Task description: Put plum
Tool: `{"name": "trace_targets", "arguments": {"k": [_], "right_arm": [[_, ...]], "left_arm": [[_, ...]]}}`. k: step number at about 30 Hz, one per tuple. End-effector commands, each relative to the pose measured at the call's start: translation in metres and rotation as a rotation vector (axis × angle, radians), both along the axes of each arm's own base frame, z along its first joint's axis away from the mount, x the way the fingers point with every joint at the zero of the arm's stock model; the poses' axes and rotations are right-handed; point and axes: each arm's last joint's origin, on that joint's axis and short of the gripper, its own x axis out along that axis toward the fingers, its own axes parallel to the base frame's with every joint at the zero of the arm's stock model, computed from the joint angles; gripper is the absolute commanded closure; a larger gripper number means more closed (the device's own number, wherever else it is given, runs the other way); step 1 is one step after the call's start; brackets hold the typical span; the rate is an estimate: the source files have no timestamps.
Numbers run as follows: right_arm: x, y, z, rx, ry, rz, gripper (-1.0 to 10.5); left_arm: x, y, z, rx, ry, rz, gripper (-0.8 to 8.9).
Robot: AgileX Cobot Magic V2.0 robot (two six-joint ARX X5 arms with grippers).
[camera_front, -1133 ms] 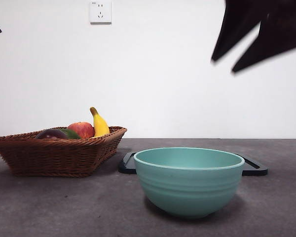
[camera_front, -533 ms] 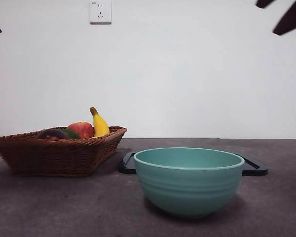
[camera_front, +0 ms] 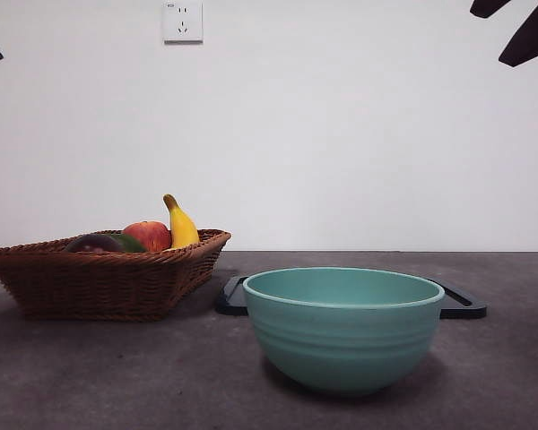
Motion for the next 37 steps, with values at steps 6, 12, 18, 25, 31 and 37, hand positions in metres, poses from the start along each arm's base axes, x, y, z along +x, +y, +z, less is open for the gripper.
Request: {"name": "trace_targets", "arguments": {"k": [6,12,18,25,31,37], "right_arm": [[0.001,0.002,0.004,0.004,-0.026,0.018,9.4],[0.001,0.002,0.004,0.004,-0.025,0.014,9.4],[0.001,0.002,0.004,0.004,-0.025,0.014,9.4],[0.001,0.002,0.004,0.004,-0.025,0.014,9.4],[0.001,0.002,0.004,0.004,-0.025,0.014,9.4],[0.001,0.002,0.004,0.004,-0.025,0.014,9.4]], "left_arm": [[0.001,-0.001,0.005,-0.006,-0.025,-0.015,8.05],[0.001,-0.001,0.005,-0.006,-0.025,-0.015,8.05],[0.001,-0.001,0.005,-0.006,-0.025,-0.015,8.05],[0.001,-0.001,0.005,-0.006,-0.025,-0.015,8.05],[0.001,-0.001,0.006,-0.007,-0.033,-0.016,8.05],[0.003,0.009,0.024,0.038,-0.358,0.077,8.05]]}}
